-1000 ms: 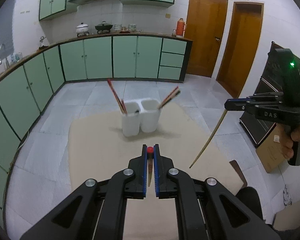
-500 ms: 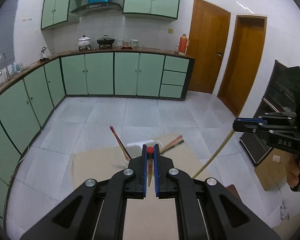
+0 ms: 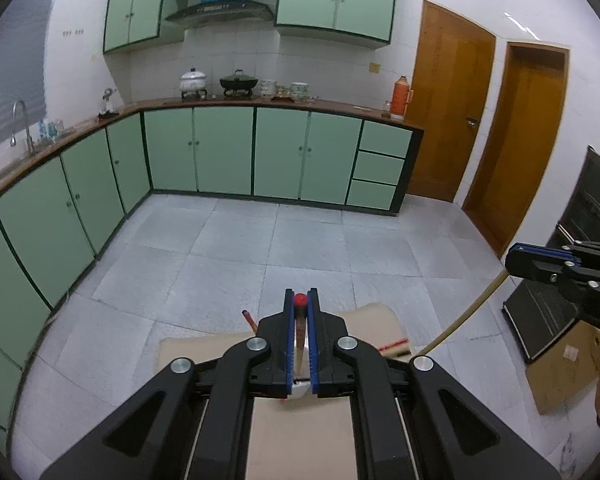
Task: Organize utensils
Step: 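Carry both chopsticks upright to the white holder and lower them in, then open both tools to release the chopsticks into the holder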
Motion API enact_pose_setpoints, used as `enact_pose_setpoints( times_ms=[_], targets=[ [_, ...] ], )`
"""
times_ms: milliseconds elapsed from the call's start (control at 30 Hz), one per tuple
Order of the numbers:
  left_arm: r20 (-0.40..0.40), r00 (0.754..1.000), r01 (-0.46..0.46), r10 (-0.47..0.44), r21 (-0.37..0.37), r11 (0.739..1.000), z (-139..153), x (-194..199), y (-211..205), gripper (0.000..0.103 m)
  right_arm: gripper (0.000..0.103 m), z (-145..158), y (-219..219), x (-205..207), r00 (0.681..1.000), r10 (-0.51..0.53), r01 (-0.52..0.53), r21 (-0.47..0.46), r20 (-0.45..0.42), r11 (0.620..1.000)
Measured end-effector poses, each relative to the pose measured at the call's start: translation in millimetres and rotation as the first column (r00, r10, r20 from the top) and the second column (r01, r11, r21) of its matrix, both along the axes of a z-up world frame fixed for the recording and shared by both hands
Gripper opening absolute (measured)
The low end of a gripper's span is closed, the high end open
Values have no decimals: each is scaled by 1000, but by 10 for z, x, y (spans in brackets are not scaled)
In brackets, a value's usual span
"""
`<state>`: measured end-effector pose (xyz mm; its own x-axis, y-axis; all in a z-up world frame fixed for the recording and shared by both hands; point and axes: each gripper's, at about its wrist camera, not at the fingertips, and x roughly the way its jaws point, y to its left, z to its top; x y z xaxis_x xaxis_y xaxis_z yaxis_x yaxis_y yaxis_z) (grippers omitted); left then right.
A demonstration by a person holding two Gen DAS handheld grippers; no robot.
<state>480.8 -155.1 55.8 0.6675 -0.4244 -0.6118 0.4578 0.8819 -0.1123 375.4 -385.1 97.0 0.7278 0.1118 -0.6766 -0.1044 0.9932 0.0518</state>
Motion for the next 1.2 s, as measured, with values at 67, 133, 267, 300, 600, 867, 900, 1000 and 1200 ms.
enact_pose_setpoints(
  times_ms=[67, 133, 267, 300, 600, 867, 900, 1000, 1200],
  targets=[
    [-6, 1000, -10, 10, -4, 1000, -112, 134, -41, 6, 6, -95, -56, 176, 1000, -18, 18, 14, 0, 1000],
    [-31, 999, -19, 19, -13, 1000, -260, 279, -70, 6, 6, -212, -110, 317, 999, -36, 36, 31, -2, 999],
    [-71, 997, -37, 36, -18, 999, -565, 502, -87, 6, 6, -504, -250, 610, 997, -75, 76, 65, -16, 995],
    [-85, 996, -41, 39, -20, 999, -657, 565, -90, 6, 6, -595, -288, 688, 996, -82, 84, 78, -26, 993],
    [-152, 988, -38, 37, -9, 999, -1151, 822, -179, 6, 6, -1270, -411, 1088, 987, -100, 115, 117, -123, 987],
    [-188, 982, -28, 28, 3, 1000, -1367, 821, -234, 6, 10, -1579, -364, 1091, 980, -101, 123, 122, -171, 985],
    [-186, 982, -27, 28, 6, 1000, -1364, 810, -234, 7, 10, -1584, -373, 1085, 980, -103, 125, 122, -172, 985],
    [-177, 984, -24, 25, 5, 1000, -1323, 776, -218, 13, 12, -1545, -400, 1041, 981, -107, 128, 125, -164, 984],
    [-109, 993, -38, 39, 10, 999, -1144, 620, -99, 45, 21, -1426, -471, 814, 985, -130, 144, 121, -117, 982]
  ],
)
